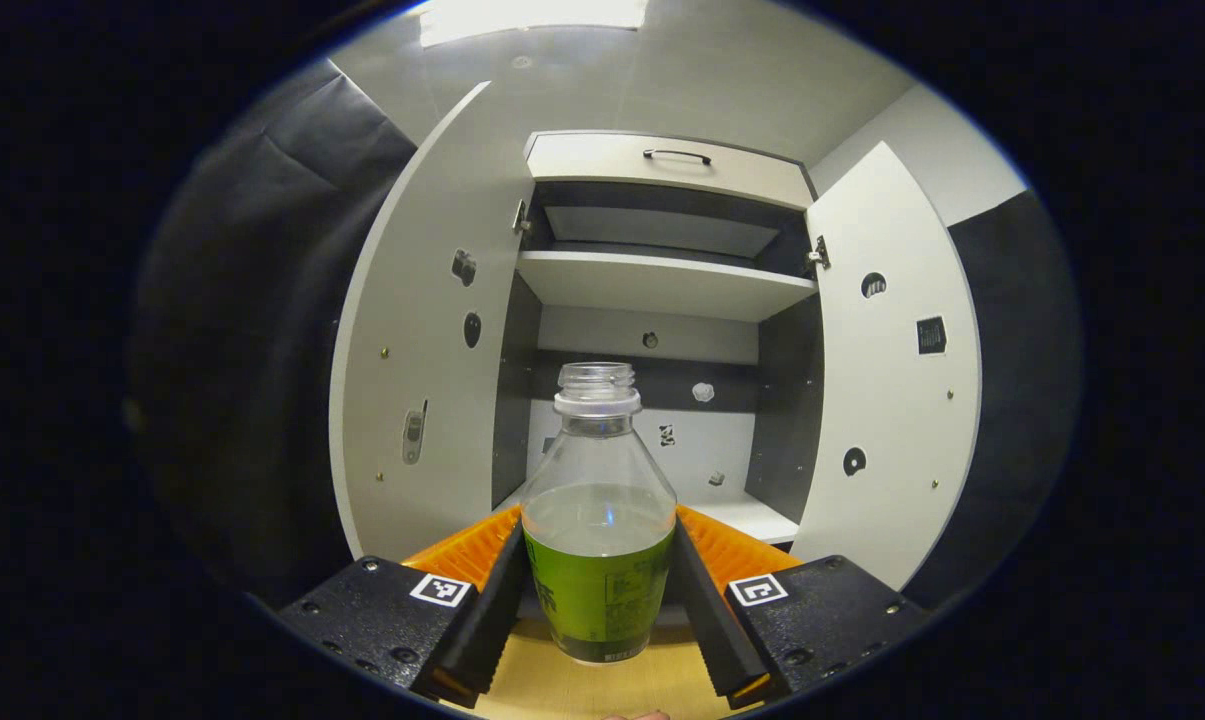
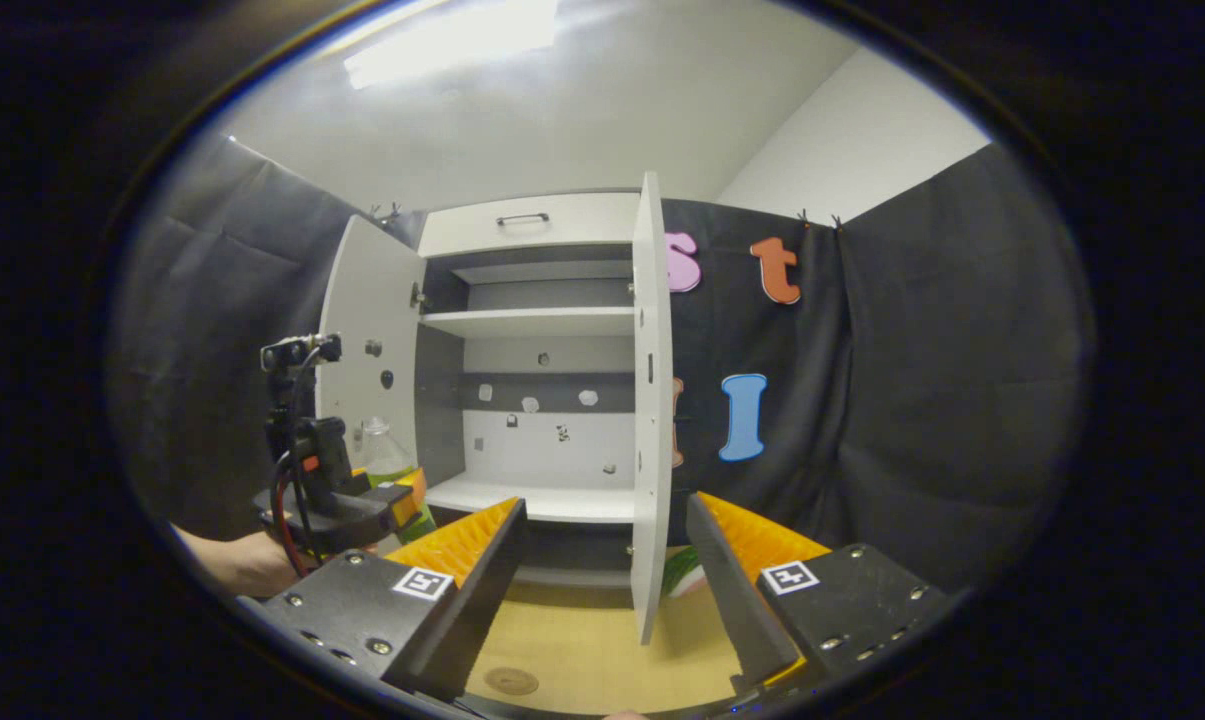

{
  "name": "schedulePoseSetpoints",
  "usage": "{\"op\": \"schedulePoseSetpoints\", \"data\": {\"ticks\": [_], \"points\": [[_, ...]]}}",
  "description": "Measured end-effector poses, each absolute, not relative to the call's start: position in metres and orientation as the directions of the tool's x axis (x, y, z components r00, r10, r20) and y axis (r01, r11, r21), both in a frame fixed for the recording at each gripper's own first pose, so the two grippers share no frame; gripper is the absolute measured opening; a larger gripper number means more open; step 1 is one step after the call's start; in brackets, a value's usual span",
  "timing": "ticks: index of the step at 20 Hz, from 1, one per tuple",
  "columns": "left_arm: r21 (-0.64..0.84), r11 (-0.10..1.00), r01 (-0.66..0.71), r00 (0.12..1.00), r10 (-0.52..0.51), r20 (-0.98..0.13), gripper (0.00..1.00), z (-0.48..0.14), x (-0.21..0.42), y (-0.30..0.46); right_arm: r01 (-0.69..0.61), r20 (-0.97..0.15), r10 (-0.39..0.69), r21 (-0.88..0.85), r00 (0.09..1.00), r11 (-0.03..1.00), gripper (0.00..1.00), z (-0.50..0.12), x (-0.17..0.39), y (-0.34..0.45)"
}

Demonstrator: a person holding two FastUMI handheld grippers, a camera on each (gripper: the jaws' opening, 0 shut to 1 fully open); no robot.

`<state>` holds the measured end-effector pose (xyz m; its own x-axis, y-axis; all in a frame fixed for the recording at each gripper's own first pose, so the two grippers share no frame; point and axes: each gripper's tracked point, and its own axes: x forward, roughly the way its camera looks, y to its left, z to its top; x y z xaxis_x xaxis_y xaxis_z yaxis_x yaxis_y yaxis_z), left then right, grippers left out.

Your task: Grasp the bottle in the cabinet with the left hand and place it on the coaster, then close the right door with the right hand and the left door with the left hand.

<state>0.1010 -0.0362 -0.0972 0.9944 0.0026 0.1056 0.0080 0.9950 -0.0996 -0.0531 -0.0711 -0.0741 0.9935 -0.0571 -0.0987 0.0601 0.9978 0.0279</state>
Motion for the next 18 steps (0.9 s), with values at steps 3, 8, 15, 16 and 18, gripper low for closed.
{"op": "schedulePoseSetpoints", "data": {"ticks": [3, 8, 15, 16, 18], "points": [[-0.112, 0.993, 0.027, 0.999, -0.024, 0.022, 0.79, -0.155, 0.097, -0.051, 0.063, -0.120, -0.062, 0.000, 0.991, 0.998, 0.96, -0.089, -0.051, -0.069], [-0.051, 0.997, 0.054, 0.996, -0.057, -0.067, 0.80, -0.249, 0.098, -0.066, 0.092, -0.137, -0.088, 0.024, 0.987, 0.995, 0.94, -0.103, -0.046, -0.069], [-0.015, 0.989, 0.144, 0.981, -0.145, -0.130, 0.80, -0.338, 0.093, -0.101, 0.091, -0.207, -0.084, 0.022, 0.975, 0.996, 0.96, -0.143, -0.034, -0.063], [-0.021, 0.986, 0.164, 0.977, -0.165, -0.137, 0.80, -0.350, 0.089, -0.107, 0.090, -0.219, -0.079, 0.041, 0.972, 0.995, 0.96, -0.148, -0.032, -0.060], [-0.024, 0.981, 0.193, 0.971, -0.194, -0.137, 0.80, -0.368, 0.083, -0.116, 0.098, -0.245, -0.076, 0.080, 0.966, 0.992, 0.96, -0.160, -0.031, -0.057]]}}
